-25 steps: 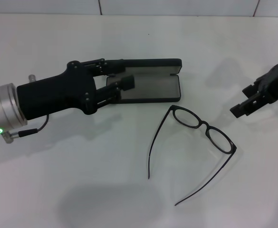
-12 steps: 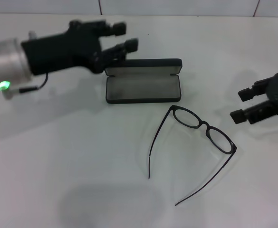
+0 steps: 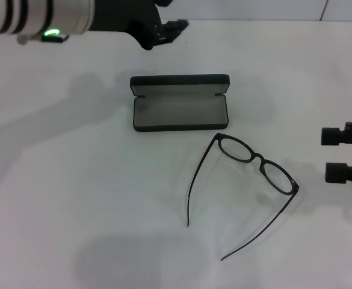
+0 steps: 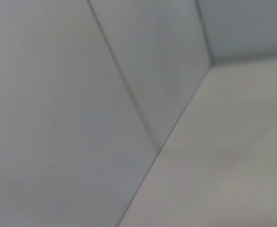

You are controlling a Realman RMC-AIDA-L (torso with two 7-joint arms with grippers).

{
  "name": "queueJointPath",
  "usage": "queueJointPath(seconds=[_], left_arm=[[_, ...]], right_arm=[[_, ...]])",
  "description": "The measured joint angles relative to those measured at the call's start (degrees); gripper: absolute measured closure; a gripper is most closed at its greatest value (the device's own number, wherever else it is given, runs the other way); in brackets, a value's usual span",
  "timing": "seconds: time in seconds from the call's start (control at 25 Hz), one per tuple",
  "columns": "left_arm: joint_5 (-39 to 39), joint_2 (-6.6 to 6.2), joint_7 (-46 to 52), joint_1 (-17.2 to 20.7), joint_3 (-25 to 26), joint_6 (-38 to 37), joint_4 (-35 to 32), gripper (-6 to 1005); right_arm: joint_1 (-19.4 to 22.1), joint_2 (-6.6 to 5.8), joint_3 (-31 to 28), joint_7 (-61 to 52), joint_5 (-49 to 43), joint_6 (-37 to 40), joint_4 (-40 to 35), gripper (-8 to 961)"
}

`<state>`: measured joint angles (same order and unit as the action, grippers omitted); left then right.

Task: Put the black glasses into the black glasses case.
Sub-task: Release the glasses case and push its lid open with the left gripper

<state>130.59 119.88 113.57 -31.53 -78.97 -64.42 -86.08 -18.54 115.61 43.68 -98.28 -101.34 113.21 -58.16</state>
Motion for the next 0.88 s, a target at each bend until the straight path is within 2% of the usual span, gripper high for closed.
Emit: queueJointPath(seconds=[0.12, 0.24, 0.56, 0.88], left_arm=[[12.11, -0.06, 6.63, -2.93, -4.73, -0.35, -1.01, 539], [19.90, -0.03, 10.08, -4.87, -9.52, -1.84, -1.13, 538], [21.48, -0.05, 10.12, -8.37, -15.19, -5.94, 1.31, 534], [21.17, 0.00, 9.69, -16.31, -15.86, -3.21, 13.87, 530]], right_arm=[[0.80, -0.07, -0.43, 2.71, 1.41, 0.36, 4.80, 136], [1.08, -0.21, -0.57, 4.00, 1.76, 0.46, 7.24, 138], [0.02, -0.26, -0.05, 5.78, 1.29, 0.15, 10.25, 142], [-0.37, -0.30, 0.00, 7.26, 1.18, 0.16, 11.87, 147]])
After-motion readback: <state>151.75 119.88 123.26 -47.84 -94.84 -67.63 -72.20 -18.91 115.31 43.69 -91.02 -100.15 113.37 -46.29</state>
